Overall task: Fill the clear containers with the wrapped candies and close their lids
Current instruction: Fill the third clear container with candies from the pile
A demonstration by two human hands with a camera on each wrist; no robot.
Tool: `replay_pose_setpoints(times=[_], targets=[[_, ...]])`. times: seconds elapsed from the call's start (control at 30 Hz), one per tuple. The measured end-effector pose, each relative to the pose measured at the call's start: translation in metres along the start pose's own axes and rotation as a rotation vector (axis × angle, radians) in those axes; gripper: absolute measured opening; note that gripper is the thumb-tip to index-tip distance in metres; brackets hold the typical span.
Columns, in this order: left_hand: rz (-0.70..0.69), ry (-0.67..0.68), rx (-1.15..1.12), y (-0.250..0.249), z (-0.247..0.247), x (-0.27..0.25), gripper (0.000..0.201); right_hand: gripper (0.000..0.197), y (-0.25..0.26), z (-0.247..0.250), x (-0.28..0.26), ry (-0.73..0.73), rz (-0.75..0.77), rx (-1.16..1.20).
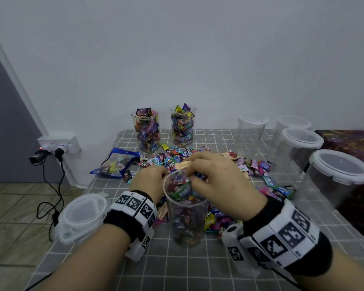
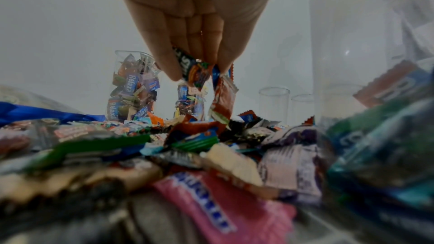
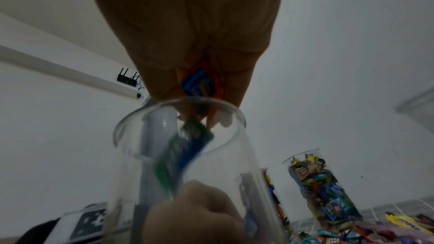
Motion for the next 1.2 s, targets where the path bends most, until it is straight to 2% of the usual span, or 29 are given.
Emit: replay_pose_setpoints(times=[0.23, 0.4, 0.43, 0.53, 0.6, 0.7, 0.77, 0.93, 1.1, 1.2], targets=[[0.018, -0.005, -0.037, 0.001, 0.001, -0.001, 0.015, 0.02, -0.004, -0.006, -0.003, 0.009, -0.008, 0.034], [0.011, -0.032, -0.048, 0.0, 0.003, -0.003, 0.021, 0.021, -0.007, -0.006, -0.012, -0.089, -0.099, 0.216], [0.008, -0.035, -0.048, 0.0, 0.004, -0.004, 0.021, 0.033, -0.011, -0.006, -0.014, -0.063, -0.162, 0.282], [0.004, -0.058, -0.085, 0.001, 0.006, -0.006, 0.019, 0.088, -0.022, -0.01, -0.021, 0.069, -0.355, 0.542], [0.022, -0.095, -0.126, 0.003, 0.008, -0.007, 0.017, 0.105, -0.026, -0.015, -0.024, 0.136, -0.391, 0.688], [0.051, -0.142, -0.21, 0.006, 0.009, -0.01, 0.015, 0.102, -0.031, -0.024, -0.027, 0.152, -0.418, 0.852], [0.055, -0.156, -0.249, 0.007, 0.01, -0.014, 0.015, 0.098, -0.034, -0.027, -0.027, 0.14, -0.443, 0.867], [0.027, -0.275, -0.322, 0.005, 0.032, -0.017, 0.014, 0.07, -0.036, -0.026, -0.027, 0.136, -0.44, 0.882], [-0.05, -0.397, -0.499, -0.008, 0.071, -0.025, 0.011, 0.076, -0.038, -0.027, -0.027, 0.125, -0.431, 0.876], [-0.146, -0.353, -0.615, -0.02, 0.085, -0.034, 0.008, 0.078, -0.038, -0.027, -0.027, 0.126, -0.443, 0.87]])
Point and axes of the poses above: each hand's wrist, its own x-axis towards the middle knuckle, its own z-axis out of the back of the hand, y = z × x, the point moved 1 cm from there along x, towards the middle knuckle, and after that the axes turned 9 degrees about x, right-handed, at the moved point
